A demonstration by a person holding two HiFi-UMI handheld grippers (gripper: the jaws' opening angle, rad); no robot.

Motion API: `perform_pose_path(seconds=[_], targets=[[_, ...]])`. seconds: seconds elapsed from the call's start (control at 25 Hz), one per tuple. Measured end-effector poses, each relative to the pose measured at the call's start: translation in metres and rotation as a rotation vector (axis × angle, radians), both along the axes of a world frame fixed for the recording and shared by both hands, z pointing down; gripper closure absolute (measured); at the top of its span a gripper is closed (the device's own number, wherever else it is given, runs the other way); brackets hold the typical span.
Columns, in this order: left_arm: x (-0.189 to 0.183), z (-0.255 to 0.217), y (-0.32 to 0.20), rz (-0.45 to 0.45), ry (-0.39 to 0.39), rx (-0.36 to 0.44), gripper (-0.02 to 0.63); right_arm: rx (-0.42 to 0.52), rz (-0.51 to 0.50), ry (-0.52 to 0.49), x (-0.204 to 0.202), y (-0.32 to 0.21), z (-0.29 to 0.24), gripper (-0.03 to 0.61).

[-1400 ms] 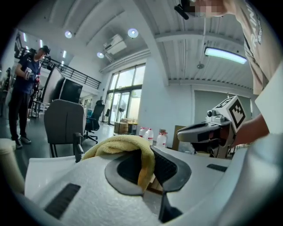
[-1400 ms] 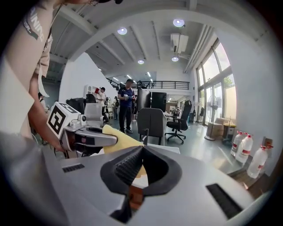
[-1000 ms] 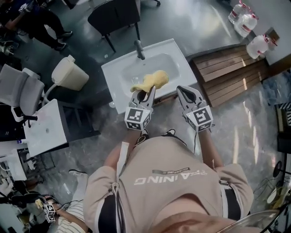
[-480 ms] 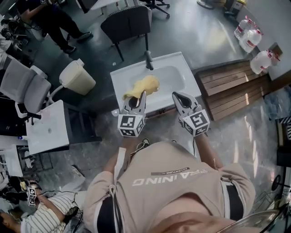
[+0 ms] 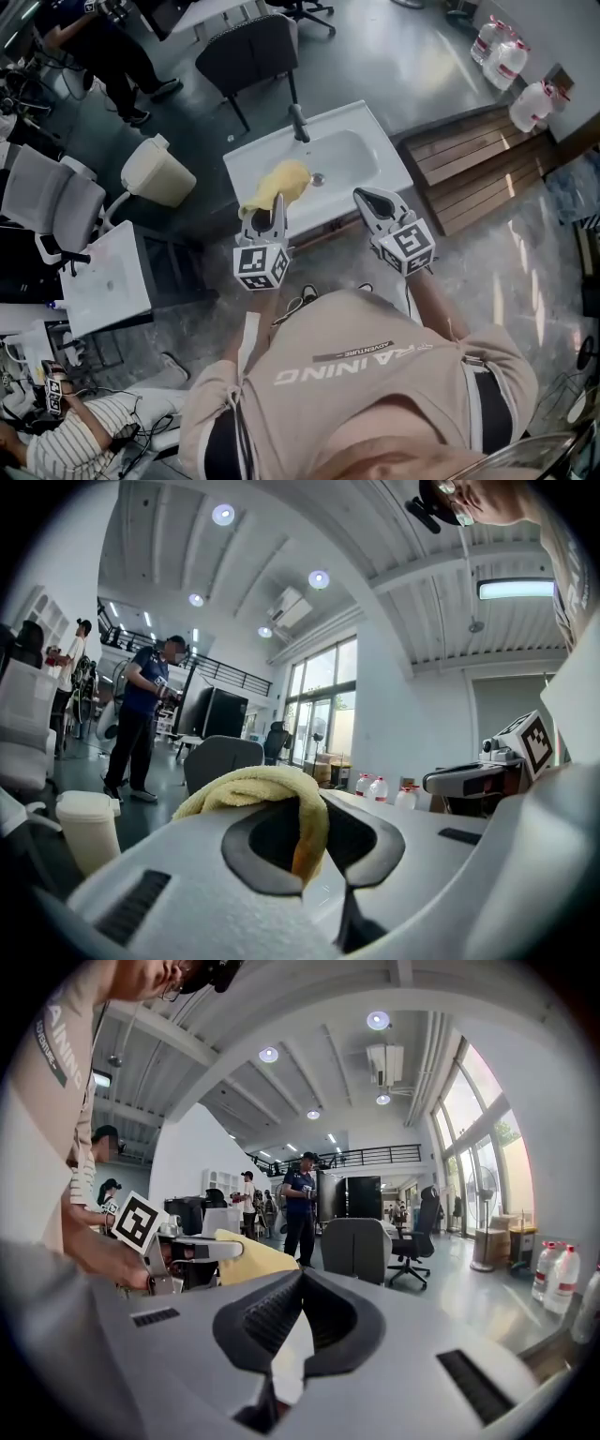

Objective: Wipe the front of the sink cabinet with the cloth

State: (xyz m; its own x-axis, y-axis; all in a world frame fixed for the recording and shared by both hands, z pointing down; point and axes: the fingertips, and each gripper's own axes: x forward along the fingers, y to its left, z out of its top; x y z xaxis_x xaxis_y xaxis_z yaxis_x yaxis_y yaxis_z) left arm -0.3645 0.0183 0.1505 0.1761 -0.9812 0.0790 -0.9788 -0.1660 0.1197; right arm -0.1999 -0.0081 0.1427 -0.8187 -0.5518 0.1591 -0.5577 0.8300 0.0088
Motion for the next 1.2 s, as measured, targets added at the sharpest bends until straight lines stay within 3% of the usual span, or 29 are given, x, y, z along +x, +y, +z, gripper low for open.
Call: perform_pose_path(seconds=[0.52, 1.2], targets=[[0.008, 0.01, -0.006, 0.056, 0.029, -0.008, 0.571, -0.031, 0.059, 0.002, 0.013, 0.014, 0.008, 0.568], [0.001, 0.015, 0.006, 0.055, 0.063, -0.004, 0.571, -0.032, 0.068, 0.007, 0.005, 0.023, 0.016, 0.568]])
